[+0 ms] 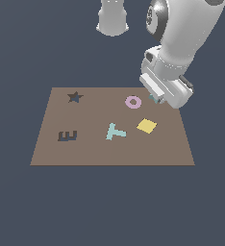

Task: Insert a designated object into the corresponding slot on a board.

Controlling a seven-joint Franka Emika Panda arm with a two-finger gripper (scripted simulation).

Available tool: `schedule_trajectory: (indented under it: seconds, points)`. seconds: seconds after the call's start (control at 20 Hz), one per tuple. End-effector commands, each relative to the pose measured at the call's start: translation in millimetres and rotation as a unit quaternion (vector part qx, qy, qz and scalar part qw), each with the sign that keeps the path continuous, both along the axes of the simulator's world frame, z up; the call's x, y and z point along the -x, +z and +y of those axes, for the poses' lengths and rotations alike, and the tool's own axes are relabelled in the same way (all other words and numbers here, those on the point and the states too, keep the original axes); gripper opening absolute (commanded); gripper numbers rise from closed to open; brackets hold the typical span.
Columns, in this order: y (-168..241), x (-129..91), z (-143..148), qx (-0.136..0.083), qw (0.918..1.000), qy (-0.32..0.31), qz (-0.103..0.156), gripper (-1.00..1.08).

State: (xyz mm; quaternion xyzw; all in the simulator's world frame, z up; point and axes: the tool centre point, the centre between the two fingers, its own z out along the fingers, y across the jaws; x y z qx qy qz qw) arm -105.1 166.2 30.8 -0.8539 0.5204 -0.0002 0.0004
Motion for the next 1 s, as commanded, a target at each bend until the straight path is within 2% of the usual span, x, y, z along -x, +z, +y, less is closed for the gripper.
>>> schedule_trajectory:
  seconds: [0.0, 0.5, 0.95]
  points:
    - [2, 0, 0, 0.0, 1.0, 0.0, 0.0, -1.0]
    - [3, 4, -9, 0.0, 0.9999, 0.01, 0.0, -1.0]
    - [4, 16, -45, 0.0, 0.9987, 0.052, 0.0, -1.0]
